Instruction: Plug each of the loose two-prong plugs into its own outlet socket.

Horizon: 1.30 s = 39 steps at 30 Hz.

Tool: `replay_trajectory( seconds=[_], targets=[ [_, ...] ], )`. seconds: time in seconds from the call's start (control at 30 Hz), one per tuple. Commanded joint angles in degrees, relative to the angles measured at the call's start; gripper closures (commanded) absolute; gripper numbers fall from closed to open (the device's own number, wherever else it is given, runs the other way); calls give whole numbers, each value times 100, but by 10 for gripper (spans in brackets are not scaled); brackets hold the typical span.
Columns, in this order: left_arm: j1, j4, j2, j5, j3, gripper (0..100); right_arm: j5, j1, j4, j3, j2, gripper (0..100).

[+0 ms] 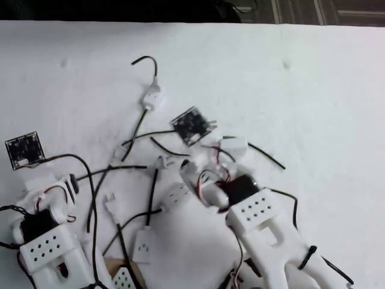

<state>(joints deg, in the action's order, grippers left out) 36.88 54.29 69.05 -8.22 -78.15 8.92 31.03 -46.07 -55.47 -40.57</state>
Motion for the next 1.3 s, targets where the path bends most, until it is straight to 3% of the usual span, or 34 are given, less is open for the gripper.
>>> replay_trajectory(
  seconds=[0.0, 0.13, 0.3, 0.47, 0.63, 0.9, 1.07, 1.13, 1.27],
  targets=[
    [22, -132, 66, -53, 26, 789, -114, -347, -48, 475, 514, 840],
    [22, -132, 66, -53, 26, 789, -571, -804, -31, 1116, 1499, 837],
    [22, -141, 66, -53, 26, 789, -536, -1156, -31, 1881, 2519, 837],
    [22, -149, 66, -53, 26, 789, 193, -1077, 22, 2400, 3108, 837],
    [22, -149, 66, -53, 26, 789, 290, -1007, 145, 2699, 3380, 837],
    [22, -149, 66, -53, 26, 789, 756, -602, 119, 2690, 3424, 840],
    [57, -158, 66, -123, 44, 788, 809, -119, -488, 2725, 3389, 840],
    [127, -114, 66, -554, 9, 789, 844, 136, -558, 2734, 3389, 840],
    [189, -237, 66, -1257, -396, 789, 1635, 488, -813, 3086, 3415, 840]
  ],
)
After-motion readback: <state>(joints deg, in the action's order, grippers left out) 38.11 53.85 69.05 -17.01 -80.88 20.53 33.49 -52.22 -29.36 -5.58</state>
